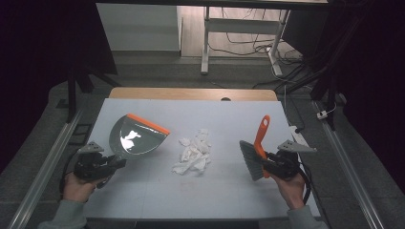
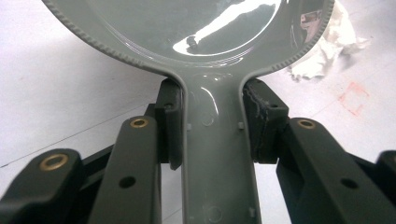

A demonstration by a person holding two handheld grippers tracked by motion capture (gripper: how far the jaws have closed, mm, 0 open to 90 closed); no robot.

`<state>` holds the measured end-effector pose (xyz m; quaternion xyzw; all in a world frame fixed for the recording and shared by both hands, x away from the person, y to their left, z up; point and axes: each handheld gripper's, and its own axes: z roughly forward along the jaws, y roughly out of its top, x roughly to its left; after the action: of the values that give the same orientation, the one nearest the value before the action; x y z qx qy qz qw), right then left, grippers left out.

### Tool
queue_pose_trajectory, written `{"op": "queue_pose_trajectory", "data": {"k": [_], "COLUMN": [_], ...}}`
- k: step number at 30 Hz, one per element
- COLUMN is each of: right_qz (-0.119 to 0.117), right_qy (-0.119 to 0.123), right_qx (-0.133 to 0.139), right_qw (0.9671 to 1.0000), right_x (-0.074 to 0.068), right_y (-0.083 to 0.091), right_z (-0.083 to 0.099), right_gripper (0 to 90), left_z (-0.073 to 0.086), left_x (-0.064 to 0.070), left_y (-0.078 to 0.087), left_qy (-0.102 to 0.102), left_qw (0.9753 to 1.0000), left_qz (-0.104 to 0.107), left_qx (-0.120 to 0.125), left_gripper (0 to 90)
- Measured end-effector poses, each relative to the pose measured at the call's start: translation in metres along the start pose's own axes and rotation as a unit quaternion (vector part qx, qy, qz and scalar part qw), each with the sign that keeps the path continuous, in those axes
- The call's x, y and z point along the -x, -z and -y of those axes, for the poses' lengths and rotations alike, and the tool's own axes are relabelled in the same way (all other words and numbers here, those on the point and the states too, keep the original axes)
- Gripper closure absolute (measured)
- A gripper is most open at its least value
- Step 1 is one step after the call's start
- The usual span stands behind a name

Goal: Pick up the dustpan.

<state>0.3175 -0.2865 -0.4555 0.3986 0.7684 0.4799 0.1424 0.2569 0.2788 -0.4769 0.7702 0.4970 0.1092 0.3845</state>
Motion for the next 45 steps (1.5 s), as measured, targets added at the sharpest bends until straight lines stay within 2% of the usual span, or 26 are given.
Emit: {"op": "queue_pose_trajectory", "data": {"k": [14, 24, 30, 33, 35, 45], "right_qz": [0.001, 0.002, -0.001, -0.001, 0.0, -0.002], "right_qy": [0.0, 0.002, 0.004, 0.003, 0.003, 0.009], "right_qx": [0.001, 0.002, 0.005, 0.006, 0.005, 0.008], "right_qw": [1.0, 1.0, 1.0, 1.0, 1.0, 0.9999], "right_x": [0.0, 0.0, -0.001, -0.001, 0.0, -0.003], "right_y": [0.0, 0.001, 0.001, 0.001, 0.001, -0.001], "right_z": [0.0, 0.0, -0.002, -0.002, -0.002, -0.005], "right_gripper": [69.9, 69.9, 69.9, 69.9, 69.9, 69.9], "left_z": [0.004, 0.008, 0.012, 0.013, 0.013, 0.021], "left_x": [0.006, 0.017, 0.02, 0.024, 0.028, 0.04], "left_y": [0.007, 0.007, 0.005, 0.008, 0.01, 0.012], "left_qy": [-0.03, -0.055, -0.064, -0.062, -0.069, -0.105], "left_qw": [0.9991, 0.9969, 0.9958, 0.9951, 0.9941, 0.9903], "left_qz": [0.029, 0.053, 0.058, 0.073, 0.081, 0.076], "left_qx": [-0.01, -0.019, -0.027, -0.026, -0.022, -0.05], "left_gripper": [62.0, 62.1, 62.0, 62.0, 62.0, 62.0]}}
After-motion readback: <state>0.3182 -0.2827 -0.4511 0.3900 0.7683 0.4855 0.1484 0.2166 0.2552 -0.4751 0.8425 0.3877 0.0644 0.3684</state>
